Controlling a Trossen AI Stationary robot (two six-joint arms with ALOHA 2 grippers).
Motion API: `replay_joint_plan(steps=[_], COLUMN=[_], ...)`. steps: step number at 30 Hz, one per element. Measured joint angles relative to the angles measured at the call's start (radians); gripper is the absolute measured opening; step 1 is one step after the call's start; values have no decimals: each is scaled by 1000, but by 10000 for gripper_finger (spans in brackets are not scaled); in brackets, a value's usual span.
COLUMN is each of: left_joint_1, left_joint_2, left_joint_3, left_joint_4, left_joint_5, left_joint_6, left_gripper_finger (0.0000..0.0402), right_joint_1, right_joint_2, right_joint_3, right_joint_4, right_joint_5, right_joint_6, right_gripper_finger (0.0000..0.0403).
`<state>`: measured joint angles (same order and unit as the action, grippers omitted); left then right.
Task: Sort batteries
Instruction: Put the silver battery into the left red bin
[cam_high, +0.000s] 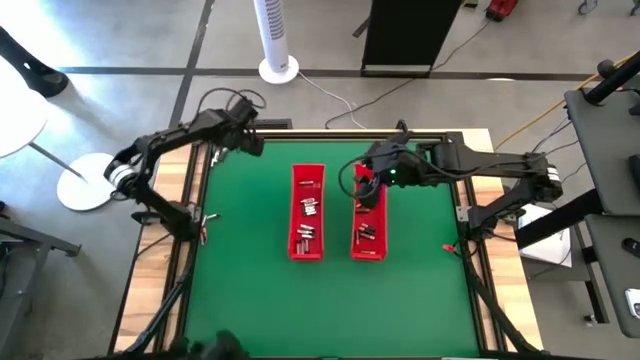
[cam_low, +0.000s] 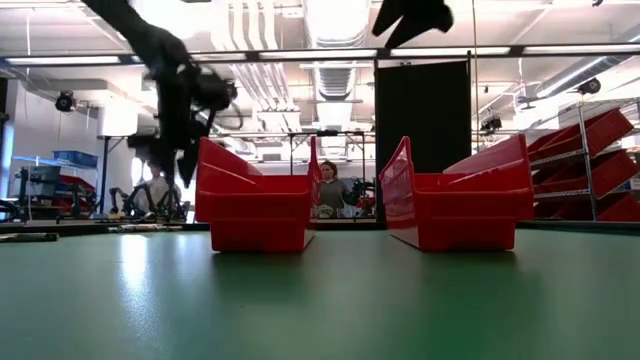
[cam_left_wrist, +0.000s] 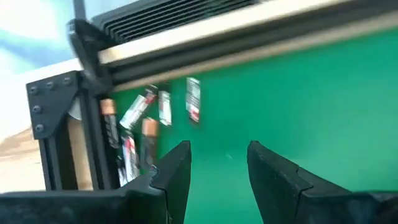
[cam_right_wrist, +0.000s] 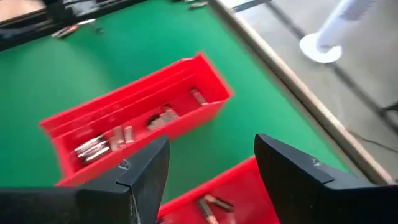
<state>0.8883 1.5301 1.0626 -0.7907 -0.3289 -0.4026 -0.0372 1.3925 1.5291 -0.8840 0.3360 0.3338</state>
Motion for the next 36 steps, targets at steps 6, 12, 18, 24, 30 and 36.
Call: replay_joint_plan(steps=[6, 12, 18, 24, 30, 36], left_joint_1=[125, 150, 186, 186, 186, 182], left_joint_2=[129, 252, 345, 381, 378, 313], left_joint_3=[4, 29, 64, 83, 84, 91], left_joint_4=[127, 146, 143, 129, 134, 130], left_joint_5=[78, 42, 49, 91, 126, 167], left_joint_6=[39, 40, 18, 33, 67, 141], left_gripper_finger=[137, 137, 137, 103, 15, 18], right_joint_1=[11, 20, 29, 29, 29, 29], right_joint_2=[31, 29, 25, 25, 21, -42], right_joint_3=[0, 1, 1, 1, 1, 25], right_joint_4=[7, 3, 0, -1, -5, -198], right_joint_5=[-95, -101, -101, -101, -101, -84], right_joint_6=[32, 75, 98, 95, 42, 32], right_gripper_finger=[234, 222, 221, 221, 220, 219])
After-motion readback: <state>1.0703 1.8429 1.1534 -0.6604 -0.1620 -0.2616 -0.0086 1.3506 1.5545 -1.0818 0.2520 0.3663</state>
